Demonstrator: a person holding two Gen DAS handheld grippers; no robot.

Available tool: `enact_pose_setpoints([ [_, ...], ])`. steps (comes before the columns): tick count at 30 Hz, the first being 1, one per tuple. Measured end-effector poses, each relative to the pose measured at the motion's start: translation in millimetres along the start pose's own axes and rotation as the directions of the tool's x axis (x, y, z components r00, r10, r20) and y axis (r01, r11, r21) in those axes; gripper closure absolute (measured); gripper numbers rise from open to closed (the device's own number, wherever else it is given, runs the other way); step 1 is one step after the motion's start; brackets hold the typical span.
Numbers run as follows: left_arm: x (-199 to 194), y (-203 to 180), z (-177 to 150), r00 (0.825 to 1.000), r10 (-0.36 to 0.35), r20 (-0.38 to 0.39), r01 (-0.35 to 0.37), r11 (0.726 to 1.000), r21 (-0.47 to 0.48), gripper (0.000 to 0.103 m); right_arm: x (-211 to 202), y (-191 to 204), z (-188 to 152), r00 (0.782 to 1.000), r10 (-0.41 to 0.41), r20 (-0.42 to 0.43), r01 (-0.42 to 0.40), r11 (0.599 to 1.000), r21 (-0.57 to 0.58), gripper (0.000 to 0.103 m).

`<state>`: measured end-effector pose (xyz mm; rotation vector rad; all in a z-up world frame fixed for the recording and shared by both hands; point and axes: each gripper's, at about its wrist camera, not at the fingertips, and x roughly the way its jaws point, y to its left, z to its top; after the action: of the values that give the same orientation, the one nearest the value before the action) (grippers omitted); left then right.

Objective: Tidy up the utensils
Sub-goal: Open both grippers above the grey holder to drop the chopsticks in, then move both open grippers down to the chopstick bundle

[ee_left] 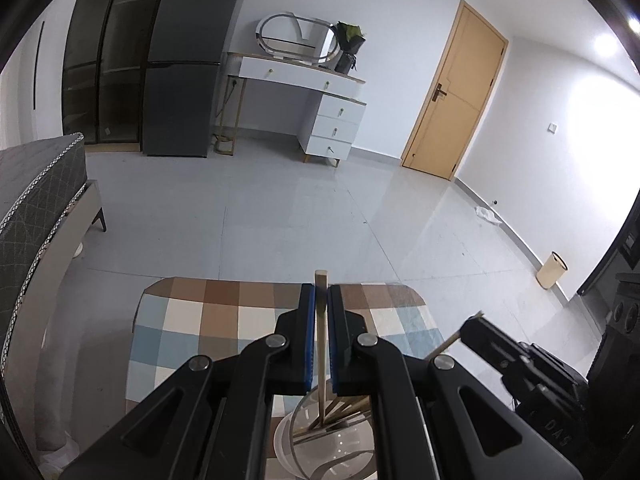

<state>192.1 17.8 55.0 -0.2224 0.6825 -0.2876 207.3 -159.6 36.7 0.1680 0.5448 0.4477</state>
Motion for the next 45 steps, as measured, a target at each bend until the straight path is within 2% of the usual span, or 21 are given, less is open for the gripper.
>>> enact_pose_setpoints([
  [9,4.0,-4.4,-5.3,0.999,-0.015,-0.051,0.017,0.999,0.050,0.102,16.8,1.4,-16.7,0.996,0.010,-0.089,-0.012,1.000,-0.020,0.096],
  [13,11.9,-3.6,-12.9,0.989,-0.061,-0.133,0.068,0.997,0.048,0.101,15.7,-5.4,-29.0,0.992,-0.004,-0.126,0.003,1.000,-0.005,0.096],
  [16,15.7,-5.8,-20.2,0.978,-0.050,-0.200,0.061,0.997,0.046,0.100,2.9,-10.6,-36.4,0.993,-0.016,-0.117,0.017,1.000,0.008,0.096],
  [19,10.2,-8.5,-26.9,0.976,-0.026,-0.217,0.037,0.998,0.048,0.094,-14.0,-18.2,-44.5,0.993,-0.043,-0.113,0.047,0.998,0.032,0.093],
  [20,7.2,-8.7,-28.6,0.976,-0.017,-0.217,0.028,0.999,0.047,0.087,-21.6,-21.9,-48.4,0.991,-0.064,-0.115,0.070,0.996,0.047,0.088],
  [24,-11.2,-11.3,-34.5,0.983,0.009,-0.181,-0.004,1.000,0.030,0.056,-49.8,-31.5,-58.9,0.991,-0.092,-0.099,0.103,0.989,0.107,0.081],
  [26,-25.3,-15.6,-38.5,0.987,0.049,-0.153,-0.043,0.998,0.039,0.053,-62.7,-33.0,-61.5,0.991,-0.101,-0.087,0.111,0.986,0.127,0.068],
  [28,-37.3,-20.6,-42.2,0.988,0.078,-0.131,-0.072,0.996,0.055,0.051,-75.1,-30.1,-62.9,0.990,-0.126,-0.070,0.133,0.984,0.121,0.060],
  [31,-59.3,-26.2,-47.5,0.989,0.119,-0.089,-0.117,0.993,0.032,0.040,-89.9,-21.9,-65.2,0.989,-0.135,-0.053,0.139,0.985,0.102,0.050],
  [32,-64.2,-26.7,-48.9,0.989,0.124,-0.076,-0.123,0.992,0.021,0.036,-95.8,-18.6,-66.4,0.991,-0.126,-0.048,0.130,0.986,0.101,0.050],
  [34,-78.2,-30.2,-53.7,0.991,0.128,-0.035,-0.128,0.992,0.008,0.035,-105.7,-12.8,-69.3,0.993,-0.114,-0.033,0.116,0.989,0.093,0.046],
  [37,-96.7,-40.8,-61.9,0.983,0.182,0.031,-0.183,0.982,0.037,0.034,-121.7,-1.3,-74.1,0.995,-0.101,-0.006,0.101,0.992,0.070,0.038],
  [39,-107.4,-44.8,-68.0,0.981,0.190,0.050,-0.192,0.981,0.040,0.023,-132.2,6.1,-77.9,0.996,-0.091,0.008,0.090,0.995,0.053,0.034],
  [45,-130.8,-52.8,-87.5,0.978,0.190,0.083,-0.194,0.980,0.043,0.016,-157.3,19.7,-93.4,0.996,-0.077,0.046,0.076,0.997,0.031,0.025],
])
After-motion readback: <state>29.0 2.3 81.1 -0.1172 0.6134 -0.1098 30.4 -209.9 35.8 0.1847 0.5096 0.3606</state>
